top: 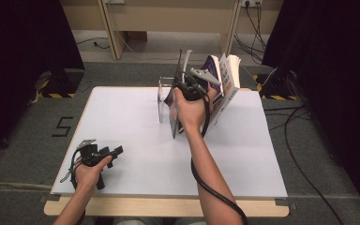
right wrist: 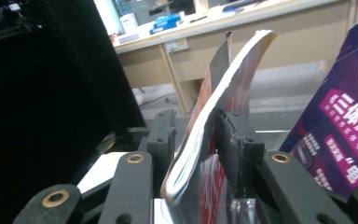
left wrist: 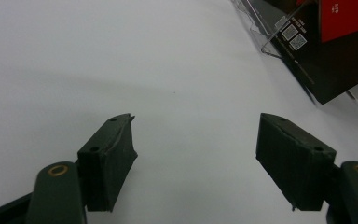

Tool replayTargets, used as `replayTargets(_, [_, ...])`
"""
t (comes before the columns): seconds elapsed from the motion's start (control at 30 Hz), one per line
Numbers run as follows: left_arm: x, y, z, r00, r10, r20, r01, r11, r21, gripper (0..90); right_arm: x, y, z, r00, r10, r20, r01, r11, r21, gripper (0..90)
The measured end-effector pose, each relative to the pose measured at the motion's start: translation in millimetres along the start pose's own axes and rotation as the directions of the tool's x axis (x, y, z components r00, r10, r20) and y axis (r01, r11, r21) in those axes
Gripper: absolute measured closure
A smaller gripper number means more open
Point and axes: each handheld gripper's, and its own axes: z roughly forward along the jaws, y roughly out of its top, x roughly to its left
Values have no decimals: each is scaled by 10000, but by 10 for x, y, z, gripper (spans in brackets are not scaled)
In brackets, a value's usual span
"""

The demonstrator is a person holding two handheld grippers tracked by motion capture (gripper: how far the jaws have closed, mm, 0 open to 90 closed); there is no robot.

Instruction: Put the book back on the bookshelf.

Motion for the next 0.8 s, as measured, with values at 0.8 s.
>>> replayTargets(0.8, [-14, -11, 13, 10000, 59, 53, -59, 10000, 62, 266, 45, 265, 140, 9955, -204, 922, 41, 9847, 1742, 732])
